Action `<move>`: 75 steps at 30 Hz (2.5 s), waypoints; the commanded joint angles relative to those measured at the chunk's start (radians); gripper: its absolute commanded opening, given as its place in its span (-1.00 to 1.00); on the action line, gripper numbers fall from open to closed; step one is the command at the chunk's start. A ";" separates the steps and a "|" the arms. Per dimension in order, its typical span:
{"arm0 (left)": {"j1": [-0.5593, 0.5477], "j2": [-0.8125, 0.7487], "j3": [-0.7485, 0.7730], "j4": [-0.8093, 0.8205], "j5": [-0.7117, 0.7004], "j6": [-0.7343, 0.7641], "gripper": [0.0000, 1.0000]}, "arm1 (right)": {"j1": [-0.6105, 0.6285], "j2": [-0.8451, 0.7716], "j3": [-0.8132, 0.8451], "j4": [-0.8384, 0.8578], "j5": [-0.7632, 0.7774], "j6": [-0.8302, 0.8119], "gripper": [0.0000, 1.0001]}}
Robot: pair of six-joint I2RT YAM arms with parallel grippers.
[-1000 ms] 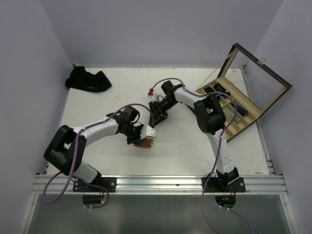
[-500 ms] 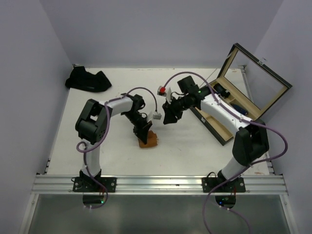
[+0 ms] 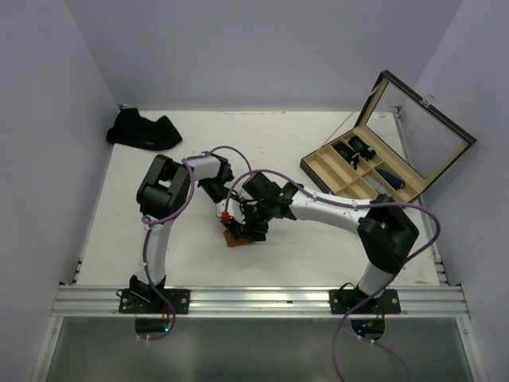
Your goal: Roll the underwear
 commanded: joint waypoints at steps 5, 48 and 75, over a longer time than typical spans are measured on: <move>-0.003 0.093 -0.060 0.220 -0.342 0.063 -0.79 | 0.039 0.086 -0.005 0.146 0.071 -0.143 0.14; -0.050 -1.257 -0.857 0.725 -0.427 0.147 0.07 | -0.191 0.778 0.470 -0.261 -0.459 0.220 -1.00; -0.225 -0.709 -0.752 0.696 -0.563 0.124 -0.77 | -0.223 0.691 0.497 -0.213 -0.334 0.291 -0.14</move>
